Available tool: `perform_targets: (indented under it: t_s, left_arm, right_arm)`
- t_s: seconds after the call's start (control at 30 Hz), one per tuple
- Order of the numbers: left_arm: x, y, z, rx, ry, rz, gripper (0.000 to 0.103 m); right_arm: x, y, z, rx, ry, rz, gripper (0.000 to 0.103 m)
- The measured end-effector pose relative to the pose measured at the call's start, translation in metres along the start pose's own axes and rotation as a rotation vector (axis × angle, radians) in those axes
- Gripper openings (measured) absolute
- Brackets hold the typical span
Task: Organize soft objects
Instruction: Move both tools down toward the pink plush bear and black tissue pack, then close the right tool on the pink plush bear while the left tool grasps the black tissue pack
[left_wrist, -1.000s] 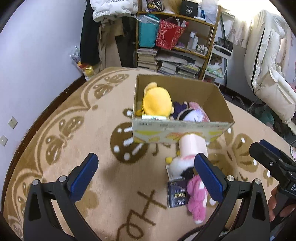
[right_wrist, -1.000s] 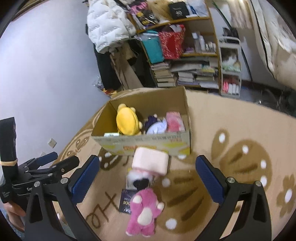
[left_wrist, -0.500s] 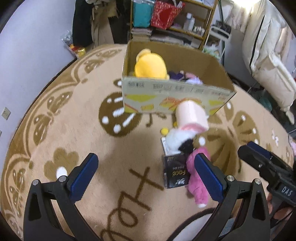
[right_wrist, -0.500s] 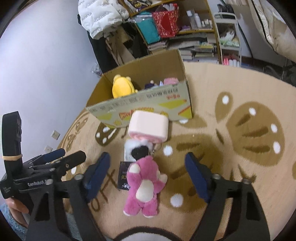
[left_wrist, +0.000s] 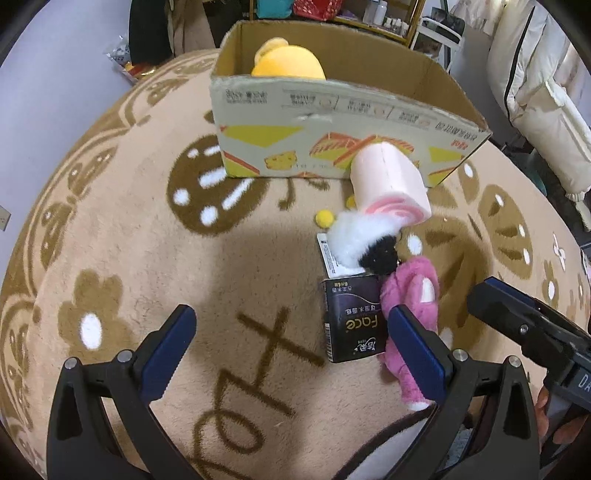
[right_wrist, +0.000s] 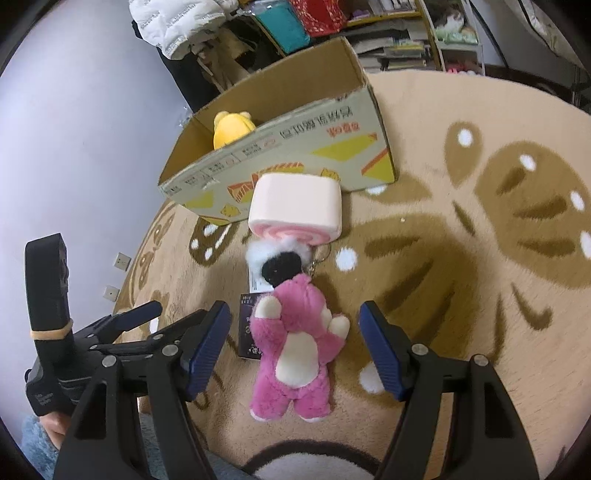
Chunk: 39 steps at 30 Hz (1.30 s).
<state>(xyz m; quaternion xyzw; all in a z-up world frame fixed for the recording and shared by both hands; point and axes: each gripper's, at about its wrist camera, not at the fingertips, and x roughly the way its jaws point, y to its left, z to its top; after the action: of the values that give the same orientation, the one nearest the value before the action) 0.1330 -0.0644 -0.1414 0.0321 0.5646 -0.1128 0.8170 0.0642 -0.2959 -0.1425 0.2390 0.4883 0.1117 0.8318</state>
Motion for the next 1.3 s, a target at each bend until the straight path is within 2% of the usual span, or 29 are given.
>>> perform_targets:
  t_s: [0.3,0.5,0.77,1.1,1.23,1.3]
  left_arm:
    - [0.026,-0.009,-0.003,0.032,0.054,0.011,0.102]
    - [0.041,-0.011,-0.006,0.031,0.095,0.008,0.102]
    - [0.049,-0.012,-0.006,0.040,0.110,0.022,0.102]
    - [0.060,-0.010,-0.001,0.011,0.119,-0.020,0.102]
    - [0.064,-0.014,-0.002,0.010,0.119,-0.026,0.102]
    - [0.065,-0.013,-0.003,0.007,0.129,-0.035,0.102]
  right_arm:
    - [0.022,-0.009,-0.001,0.037,0.056,-0.008,0.077]
    - [0.033,-0.015,0.000,0.059,0.071,0.018,0.077]
    - [0.044,-0.016,-0.001,0.058,0.082,0.062,0.077]
    - [0.050,-0.015,-0.002,0.061,0.081,0.091,0.077]
    - [0.052,-0.014,-0.003,0.053,0.086,0.074,0.077]
    - [0.053,-0.015,-0.002,0.058,0.084,0.069,0.073]
